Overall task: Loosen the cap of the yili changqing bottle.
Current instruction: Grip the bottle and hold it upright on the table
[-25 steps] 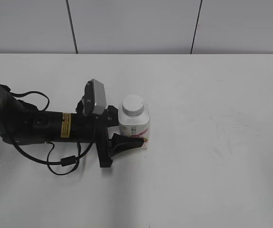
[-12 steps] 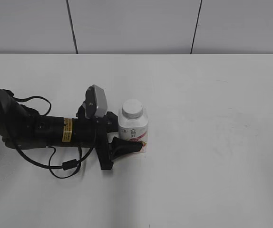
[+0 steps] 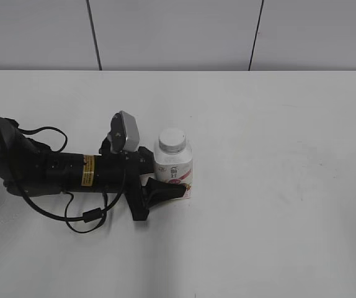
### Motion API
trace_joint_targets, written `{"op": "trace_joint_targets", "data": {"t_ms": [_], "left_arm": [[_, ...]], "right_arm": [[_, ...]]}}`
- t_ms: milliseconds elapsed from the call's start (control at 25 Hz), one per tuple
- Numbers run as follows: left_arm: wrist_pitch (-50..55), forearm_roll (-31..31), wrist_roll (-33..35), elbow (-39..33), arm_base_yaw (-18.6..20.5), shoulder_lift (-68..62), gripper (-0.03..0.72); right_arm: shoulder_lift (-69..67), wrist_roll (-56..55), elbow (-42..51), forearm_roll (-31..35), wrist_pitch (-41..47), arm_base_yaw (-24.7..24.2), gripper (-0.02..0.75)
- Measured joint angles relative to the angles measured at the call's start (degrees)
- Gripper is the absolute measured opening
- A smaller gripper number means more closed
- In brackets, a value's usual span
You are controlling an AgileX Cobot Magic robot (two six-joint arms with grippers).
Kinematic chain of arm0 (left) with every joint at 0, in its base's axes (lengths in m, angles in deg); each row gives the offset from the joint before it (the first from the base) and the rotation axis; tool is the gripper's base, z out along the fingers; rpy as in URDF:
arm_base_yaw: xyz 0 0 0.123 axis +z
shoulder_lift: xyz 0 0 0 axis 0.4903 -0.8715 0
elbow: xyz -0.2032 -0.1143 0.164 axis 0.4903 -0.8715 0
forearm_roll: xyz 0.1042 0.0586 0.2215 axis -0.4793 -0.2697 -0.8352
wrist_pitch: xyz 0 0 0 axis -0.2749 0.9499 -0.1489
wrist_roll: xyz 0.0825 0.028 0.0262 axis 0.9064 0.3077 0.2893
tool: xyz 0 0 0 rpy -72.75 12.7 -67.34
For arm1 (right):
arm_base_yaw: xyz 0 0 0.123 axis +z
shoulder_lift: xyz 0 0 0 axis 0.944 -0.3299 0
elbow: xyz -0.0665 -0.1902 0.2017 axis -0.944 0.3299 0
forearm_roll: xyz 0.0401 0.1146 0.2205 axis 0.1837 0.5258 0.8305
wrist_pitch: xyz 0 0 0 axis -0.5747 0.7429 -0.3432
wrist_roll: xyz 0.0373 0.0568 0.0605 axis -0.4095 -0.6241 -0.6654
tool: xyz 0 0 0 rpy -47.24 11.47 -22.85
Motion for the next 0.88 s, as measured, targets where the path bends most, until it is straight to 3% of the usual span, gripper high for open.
{"op": "trace_joint_targets", "data": {"t_ms": [880], "left_arm": [[-1.0,-4.8,-0.7,0.3,0.0,0.0,0.412]], "right_arm": [[0.0,0.0,0.0,0.2,0.0,0.0,0.48]]}}
